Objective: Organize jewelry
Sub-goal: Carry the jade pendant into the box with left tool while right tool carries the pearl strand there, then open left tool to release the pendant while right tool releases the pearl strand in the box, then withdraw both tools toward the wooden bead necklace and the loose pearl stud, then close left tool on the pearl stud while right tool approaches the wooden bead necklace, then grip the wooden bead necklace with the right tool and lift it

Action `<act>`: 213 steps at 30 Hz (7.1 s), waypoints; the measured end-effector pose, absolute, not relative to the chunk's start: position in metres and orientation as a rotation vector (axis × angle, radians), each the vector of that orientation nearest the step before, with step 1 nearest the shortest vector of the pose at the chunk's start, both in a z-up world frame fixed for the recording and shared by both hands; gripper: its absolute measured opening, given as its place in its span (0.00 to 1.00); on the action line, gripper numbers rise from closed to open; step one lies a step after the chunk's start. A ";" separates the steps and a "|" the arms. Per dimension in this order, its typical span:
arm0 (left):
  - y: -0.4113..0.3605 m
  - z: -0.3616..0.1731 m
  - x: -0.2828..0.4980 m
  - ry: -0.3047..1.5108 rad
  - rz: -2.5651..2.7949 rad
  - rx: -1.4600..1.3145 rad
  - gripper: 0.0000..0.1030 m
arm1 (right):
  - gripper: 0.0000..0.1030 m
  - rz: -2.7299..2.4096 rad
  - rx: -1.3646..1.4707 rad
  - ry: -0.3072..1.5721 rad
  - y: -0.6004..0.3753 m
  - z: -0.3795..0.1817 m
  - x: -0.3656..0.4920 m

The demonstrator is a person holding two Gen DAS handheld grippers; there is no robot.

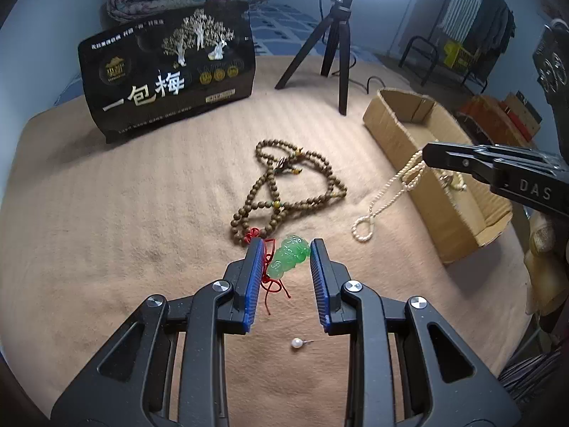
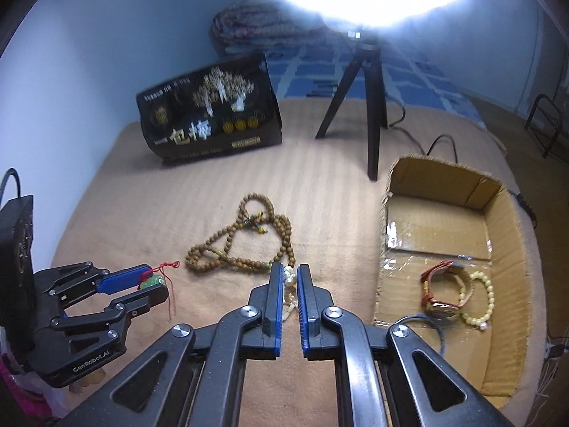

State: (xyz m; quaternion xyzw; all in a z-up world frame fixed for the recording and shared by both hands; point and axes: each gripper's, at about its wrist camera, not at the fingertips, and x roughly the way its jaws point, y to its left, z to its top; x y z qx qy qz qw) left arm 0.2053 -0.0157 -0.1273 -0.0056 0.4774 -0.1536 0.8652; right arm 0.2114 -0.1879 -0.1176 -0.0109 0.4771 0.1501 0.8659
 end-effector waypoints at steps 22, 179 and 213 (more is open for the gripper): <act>-0.076 -0.062 0.187 0.858 -0.432 -0.045 0.25 | 0.05 0.263 0.048 0.808 -0.251 -0.038 0.175; -0.031 -0.188 0.155 1.125 -0.461 0.149 0.33 | 0.96 0.297 0.096 1.103 -0.141 -0.180 0.270; -0.012 -0.200 0.159 1.111 -0.452 0.121 0.11 | 1.00 0.169 -0.111 1.198 -0.095 -0.248 0.316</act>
